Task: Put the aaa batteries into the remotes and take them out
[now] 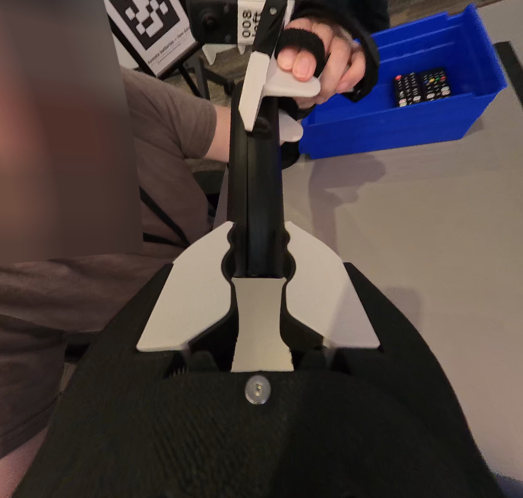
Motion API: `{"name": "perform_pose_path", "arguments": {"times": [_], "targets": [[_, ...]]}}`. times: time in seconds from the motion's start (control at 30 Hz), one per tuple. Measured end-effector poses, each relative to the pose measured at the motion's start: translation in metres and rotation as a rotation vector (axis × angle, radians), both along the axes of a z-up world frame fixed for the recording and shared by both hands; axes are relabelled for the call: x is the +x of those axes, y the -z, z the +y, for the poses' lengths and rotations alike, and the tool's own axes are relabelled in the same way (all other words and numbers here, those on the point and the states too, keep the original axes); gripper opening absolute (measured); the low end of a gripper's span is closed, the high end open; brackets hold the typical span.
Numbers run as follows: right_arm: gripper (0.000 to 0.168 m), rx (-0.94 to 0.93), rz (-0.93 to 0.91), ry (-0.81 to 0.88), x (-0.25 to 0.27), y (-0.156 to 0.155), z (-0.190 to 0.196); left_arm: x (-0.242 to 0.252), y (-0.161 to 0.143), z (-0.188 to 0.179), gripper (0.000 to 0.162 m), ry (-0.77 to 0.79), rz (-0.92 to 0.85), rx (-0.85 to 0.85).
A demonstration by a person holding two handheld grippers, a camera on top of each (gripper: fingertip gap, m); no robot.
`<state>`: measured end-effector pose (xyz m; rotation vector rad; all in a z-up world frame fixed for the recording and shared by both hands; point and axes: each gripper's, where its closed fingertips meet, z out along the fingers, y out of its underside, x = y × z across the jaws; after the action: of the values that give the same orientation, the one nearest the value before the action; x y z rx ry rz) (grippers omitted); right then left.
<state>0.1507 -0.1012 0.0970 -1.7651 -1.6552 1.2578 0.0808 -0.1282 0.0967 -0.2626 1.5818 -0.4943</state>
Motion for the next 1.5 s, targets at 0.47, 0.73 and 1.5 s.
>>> {"name": "perform_pose_path", "arguments": {"times": [0.47, 0.73, 1.5], "targets": [[0.021, -0.077, -0.082, -0.041, -0.005, 0.008, -0.006, 0.001, 0.0, -0.009, 0.024, 0.05, 0.003, -0.004], [0.02, -0.109, -0.116, -0.022, -0.002, 0.016, -0.003, 0.003, 0.007, -0.003, 0.024, 0.033, 0.032, -0.019], [0.02, -0.053, -0.169, 0.036, 0.002, 0.001, -0.003, 0.004, 0.0, 0.0, 0.024, 0.036, -0.004, -0.07]]}}
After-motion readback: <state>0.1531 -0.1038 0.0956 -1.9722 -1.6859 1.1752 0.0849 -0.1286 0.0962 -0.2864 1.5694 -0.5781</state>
